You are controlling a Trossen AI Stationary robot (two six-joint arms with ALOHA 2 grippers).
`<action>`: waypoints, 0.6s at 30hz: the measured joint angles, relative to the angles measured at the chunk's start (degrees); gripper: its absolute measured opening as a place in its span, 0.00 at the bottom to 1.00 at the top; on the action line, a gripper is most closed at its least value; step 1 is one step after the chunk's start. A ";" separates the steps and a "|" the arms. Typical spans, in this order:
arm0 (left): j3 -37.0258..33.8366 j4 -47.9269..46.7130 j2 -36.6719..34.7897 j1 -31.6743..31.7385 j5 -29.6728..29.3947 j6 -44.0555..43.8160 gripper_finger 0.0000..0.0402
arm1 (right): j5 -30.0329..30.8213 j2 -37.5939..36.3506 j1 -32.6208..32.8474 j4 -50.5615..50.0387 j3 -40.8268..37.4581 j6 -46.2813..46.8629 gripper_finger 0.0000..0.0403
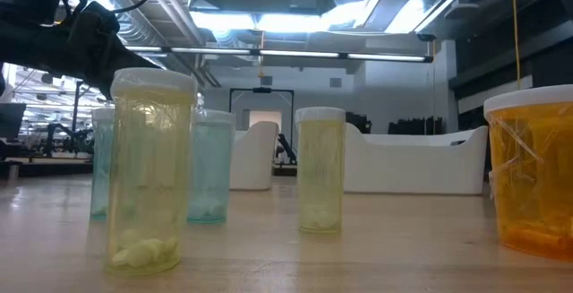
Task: Pick and place medicine bottles into bin by pill shape (circle, oval)
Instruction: Put the large orange pill bottle into the right white bin
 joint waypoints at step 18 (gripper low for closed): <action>0.00 0.02 -0.01 0.00 -0.02 0.00 0.48 | -2.82 6.18 -0.06 -0.75 0.00 -1.07 0.79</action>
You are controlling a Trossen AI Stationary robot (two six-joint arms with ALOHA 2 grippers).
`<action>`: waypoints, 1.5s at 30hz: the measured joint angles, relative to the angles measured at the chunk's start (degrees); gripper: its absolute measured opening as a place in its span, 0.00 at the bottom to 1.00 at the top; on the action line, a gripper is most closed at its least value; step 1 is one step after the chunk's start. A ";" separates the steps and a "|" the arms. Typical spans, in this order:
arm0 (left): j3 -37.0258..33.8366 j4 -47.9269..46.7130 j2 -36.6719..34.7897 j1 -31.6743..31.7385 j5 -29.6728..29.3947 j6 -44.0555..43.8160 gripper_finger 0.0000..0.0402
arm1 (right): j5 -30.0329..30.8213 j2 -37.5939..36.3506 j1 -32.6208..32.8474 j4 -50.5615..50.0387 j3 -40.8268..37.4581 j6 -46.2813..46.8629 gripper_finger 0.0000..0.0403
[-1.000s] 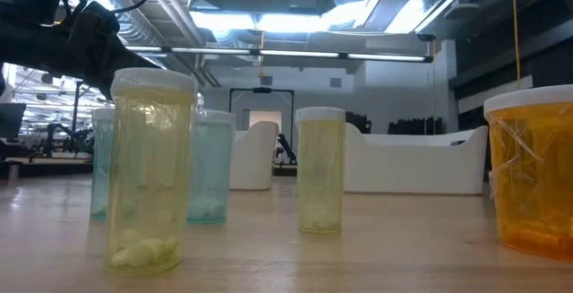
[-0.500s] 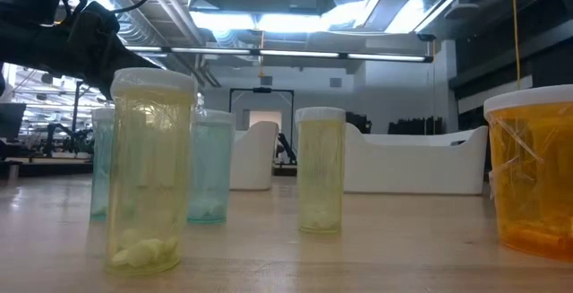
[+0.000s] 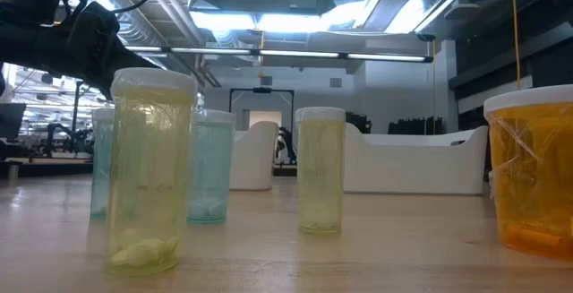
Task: Pick and place medicine bottles into bin by pill shape (circle, oval)
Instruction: Put the large orange pill bottle into the right white bin
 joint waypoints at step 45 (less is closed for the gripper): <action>0.00 -0.04 0.01 0.02 0.00 0.02 0.48 | 10.77 -5.22 -12.86 -15.56 13.06 -19.53 0.55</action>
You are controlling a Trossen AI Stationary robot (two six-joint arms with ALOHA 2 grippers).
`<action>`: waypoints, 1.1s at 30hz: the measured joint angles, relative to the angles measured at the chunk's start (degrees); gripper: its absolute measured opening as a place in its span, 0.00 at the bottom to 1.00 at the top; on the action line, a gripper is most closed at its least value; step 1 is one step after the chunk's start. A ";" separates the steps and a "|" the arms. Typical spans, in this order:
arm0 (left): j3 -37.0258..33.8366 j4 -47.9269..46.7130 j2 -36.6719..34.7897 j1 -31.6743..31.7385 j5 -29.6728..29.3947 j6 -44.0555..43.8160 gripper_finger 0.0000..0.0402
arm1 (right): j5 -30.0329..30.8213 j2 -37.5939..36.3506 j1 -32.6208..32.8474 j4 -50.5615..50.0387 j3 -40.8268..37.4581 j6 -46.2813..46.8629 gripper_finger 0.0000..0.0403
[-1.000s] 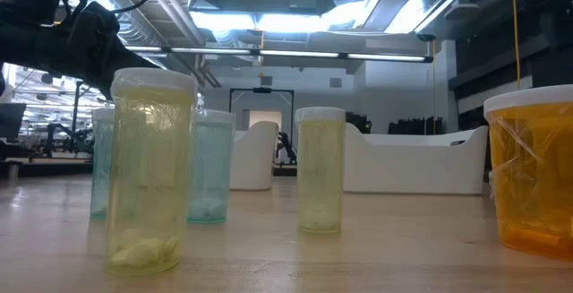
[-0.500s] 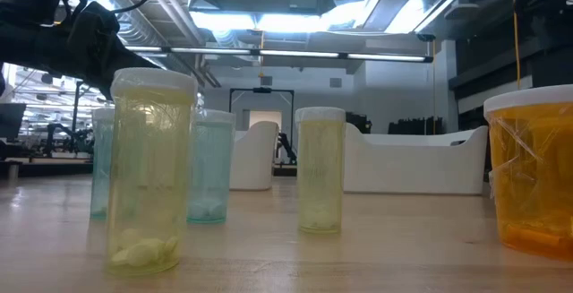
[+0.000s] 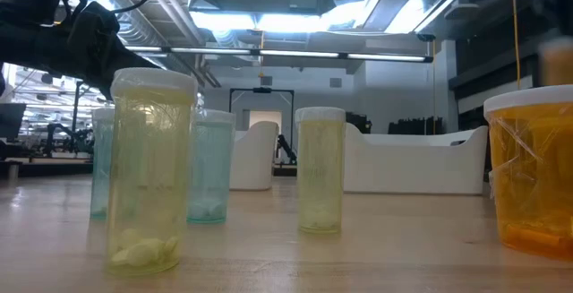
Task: Pick and place medicine bottles into bin by pill shape (circle, oval)
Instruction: Put the large orange pill bottle into the right white bin
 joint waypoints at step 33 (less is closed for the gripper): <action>0.01 0.72 -0.02 0.00 0.01 -0.02 0.48 | -6.38 6.51 -40.23 24.65 -3.31 -52.64 0.54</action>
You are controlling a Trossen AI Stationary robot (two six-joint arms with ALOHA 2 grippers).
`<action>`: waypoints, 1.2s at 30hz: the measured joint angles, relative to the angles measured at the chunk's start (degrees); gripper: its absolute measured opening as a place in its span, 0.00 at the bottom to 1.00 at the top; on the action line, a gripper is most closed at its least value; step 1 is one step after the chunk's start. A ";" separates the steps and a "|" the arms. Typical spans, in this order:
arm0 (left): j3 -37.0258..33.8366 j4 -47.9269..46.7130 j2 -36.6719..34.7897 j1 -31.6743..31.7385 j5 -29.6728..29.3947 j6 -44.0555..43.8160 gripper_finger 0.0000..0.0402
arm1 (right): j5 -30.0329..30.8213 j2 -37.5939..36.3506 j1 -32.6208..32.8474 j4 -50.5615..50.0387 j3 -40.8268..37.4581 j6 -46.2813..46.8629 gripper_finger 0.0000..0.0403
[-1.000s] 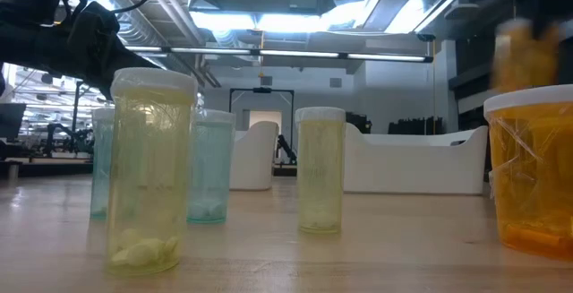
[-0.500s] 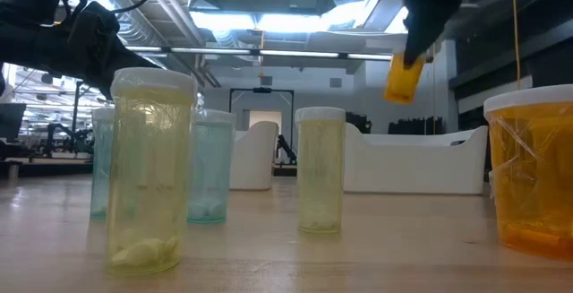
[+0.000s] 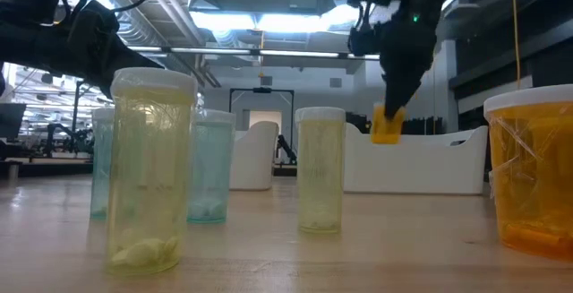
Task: Pick and place medicine bottles into bin by pill shape (circle, oval)
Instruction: Put the large orange pill bottle into the right white bin
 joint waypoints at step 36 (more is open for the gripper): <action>0.00 0.15 0.01 0.00 -0.01 0.00 0.48 | -1.76 0.66 -5.16 -1.87 1.26 0.53 0.62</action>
